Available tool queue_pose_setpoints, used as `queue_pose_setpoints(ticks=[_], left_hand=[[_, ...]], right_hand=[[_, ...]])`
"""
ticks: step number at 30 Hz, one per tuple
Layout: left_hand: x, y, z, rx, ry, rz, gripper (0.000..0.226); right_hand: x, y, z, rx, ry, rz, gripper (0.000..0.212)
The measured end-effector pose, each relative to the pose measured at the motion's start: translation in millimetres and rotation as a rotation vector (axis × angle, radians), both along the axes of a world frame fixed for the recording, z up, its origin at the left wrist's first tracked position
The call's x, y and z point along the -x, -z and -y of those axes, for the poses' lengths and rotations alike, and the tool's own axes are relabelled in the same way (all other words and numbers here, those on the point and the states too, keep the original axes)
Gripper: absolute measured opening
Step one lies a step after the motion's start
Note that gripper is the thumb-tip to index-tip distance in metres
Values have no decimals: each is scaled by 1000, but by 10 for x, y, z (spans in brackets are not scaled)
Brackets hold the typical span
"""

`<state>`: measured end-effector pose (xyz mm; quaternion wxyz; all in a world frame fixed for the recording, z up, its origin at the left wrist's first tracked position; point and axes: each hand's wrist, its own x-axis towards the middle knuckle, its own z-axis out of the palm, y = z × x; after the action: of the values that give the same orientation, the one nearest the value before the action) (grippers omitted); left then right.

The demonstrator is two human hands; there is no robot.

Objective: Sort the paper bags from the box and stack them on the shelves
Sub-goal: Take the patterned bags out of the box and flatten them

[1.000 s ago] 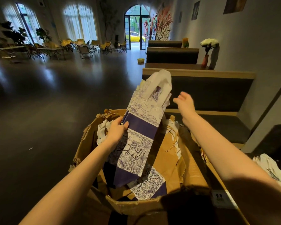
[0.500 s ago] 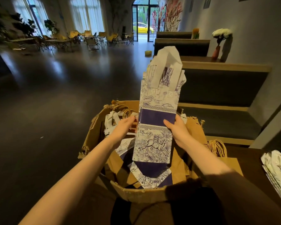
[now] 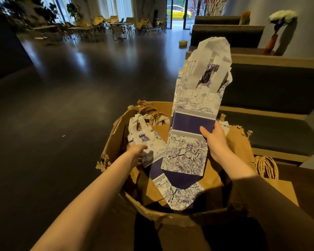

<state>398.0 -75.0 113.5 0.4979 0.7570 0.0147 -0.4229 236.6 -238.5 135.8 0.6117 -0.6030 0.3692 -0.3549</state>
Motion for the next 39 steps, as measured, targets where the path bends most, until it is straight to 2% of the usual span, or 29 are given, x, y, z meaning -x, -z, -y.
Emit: queue_pose_setpoints(ticks=[4, 9, 10, 12, 14, 15, 19, 21, 24, 28, 30, 34, 39], left_hand=[[-22, 75, 80, -38, -89, -35, 56], [-75, 161, 155, 53, -216, 21, 43], [-64, 157, 173, 69, -186, 27, 35], [13, 91, 179, 89, -92, -5, 2], [50, 80, 165, 80, -15, -40, 19], [70, 67, 159, 84, 16, -66, 21], [240, -64, 151, 127, 69, -114, 12], [320, -172, 165, 209, 45, -59, 6], [350, -351, 178, 345, -58, 69, 28], [266, -522, 159, 438, -150, 333, 29], [263, -638, 123, 499, -179, 392, 29], [329, -925, 64, 667, -121, 495, 24], [428, -1232, 124, 759, 46, 584, 15]], right_hand=[[16, 25, 25, -18, 4, 5, 41], [54, 44, 27, -23, 20, 1, 40], [59, 49, 30, -21, 21, 1, 40], [62, 43, 32, -19, 26, -5, 40], [64, 25, 33, -17, 29, -10, 40], [70, 5, 28, -16, 29, -17, 40], [135, -125, 36, -15, 51, -30, 36], [197, -237, 44, -7, 73, -26, 33], [305, -423, 62, 28, 133, -25, 29], [436, -653, 68, 109, 235, -75, 35], [498, -737, 46, 119, 252, -79, 38], [587, -837, -65, 174, 234, -98, 42], [549, -869, -223, 198, 143, -113, 45]])
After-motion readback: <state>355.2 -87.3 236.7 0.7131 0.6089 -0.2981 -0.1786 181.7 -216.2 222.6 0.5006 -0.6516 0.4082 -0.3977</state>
